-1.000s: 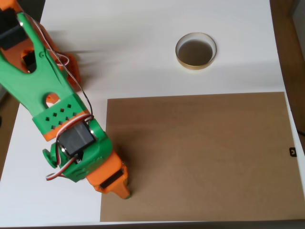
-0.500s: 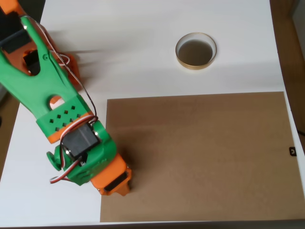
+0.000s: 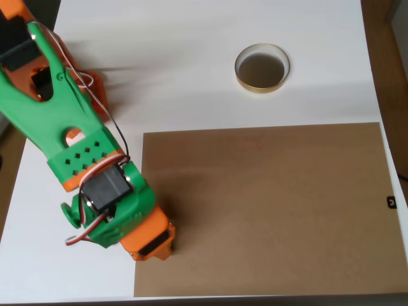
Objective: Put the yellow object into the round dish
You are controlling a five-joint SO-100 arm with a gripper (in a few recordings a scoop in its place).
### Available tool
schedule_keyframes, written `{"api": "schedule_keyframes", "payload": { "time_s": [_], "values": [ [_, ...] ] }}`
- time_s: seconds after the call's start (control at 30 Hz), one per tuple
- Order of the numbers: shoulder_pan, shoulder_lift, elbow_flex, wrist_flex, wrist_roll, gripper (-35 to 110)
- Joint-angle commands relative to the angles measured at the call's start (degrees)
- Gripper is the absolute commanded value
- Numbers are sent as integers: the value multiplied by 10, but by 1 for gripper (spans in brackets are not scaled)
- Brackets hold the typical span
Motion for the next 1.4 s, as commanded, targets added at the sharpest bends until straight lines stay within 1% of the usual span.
{"api": "schedule_keyframes", "payload": {
  "time_s": [0.0, 0.2, 0.5, 0.7, 0.87, 1.07, 1.37],
  "values": [
    [-6, 105, 0, 11, -13, 0],
    [-29, 221, 32, 29, -15, 0],
    [-69, 405, 156, 25, -48, 0],
    [-99, 494, 218, 36, -77, 0],
    [-135, 549, 224, 68, -87, 0],
    [-222, 540, 184, 111, -92, 0],
    [-391, 464, 158, 122, -91, 0]
  ]
}}
